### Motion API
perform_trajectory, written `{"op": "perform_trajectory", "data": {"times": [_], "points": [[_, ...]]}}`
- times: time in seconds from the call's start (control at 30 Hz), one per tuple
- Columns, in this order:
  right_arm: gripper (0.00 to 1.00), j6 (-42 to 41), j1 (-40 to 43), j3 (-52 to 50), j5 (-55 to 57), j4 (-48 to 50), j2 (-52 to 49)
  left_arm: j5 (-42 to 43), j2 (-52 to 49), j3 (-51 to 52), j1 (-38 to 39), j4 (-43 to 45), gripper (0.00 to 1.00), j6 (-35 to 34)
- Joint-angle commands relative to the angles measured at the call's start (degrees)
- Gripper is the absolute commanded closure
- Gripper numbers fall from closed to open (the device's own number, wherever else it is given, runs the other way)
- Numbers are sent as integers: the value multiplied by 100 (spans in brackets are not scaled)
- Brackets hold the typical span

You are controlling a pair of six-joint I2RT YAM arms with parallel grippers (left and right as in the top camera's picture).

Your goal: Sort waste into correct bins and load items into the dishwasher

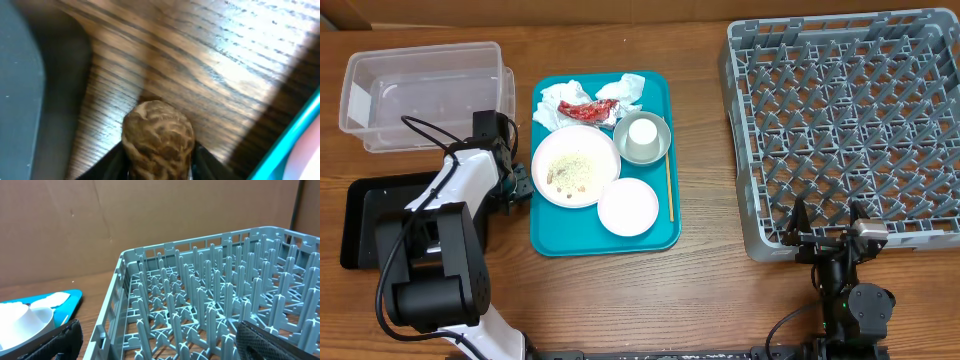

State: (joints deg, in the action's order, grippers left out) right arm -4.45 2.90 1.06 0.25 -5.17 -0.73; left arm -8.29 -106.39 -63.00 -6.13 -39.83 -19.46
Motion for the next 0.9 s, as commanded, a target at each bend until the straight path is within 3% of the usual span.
{"op": "perform_trajectory", "data": {"times": [0.0,0.2,0.4,0.67,0.87], "points": [[0,17,-15,-59,9,33,57,24,-118,203,-50,-4,67,11],[0,17,-15,-59,9,35,57,37,-116,-157,-59,-505,82,-11],[0,17,-15,-59,9,33,57,44,-105,-887,-59,-1340,88,-122],[0,17,-15,-59,9,33,57,39,-105,-2229,-142,-2334,87,-201],[0,17,-15,-59,9,33,57,22,-105,-3112,-710,-2715,80,-199]]}}
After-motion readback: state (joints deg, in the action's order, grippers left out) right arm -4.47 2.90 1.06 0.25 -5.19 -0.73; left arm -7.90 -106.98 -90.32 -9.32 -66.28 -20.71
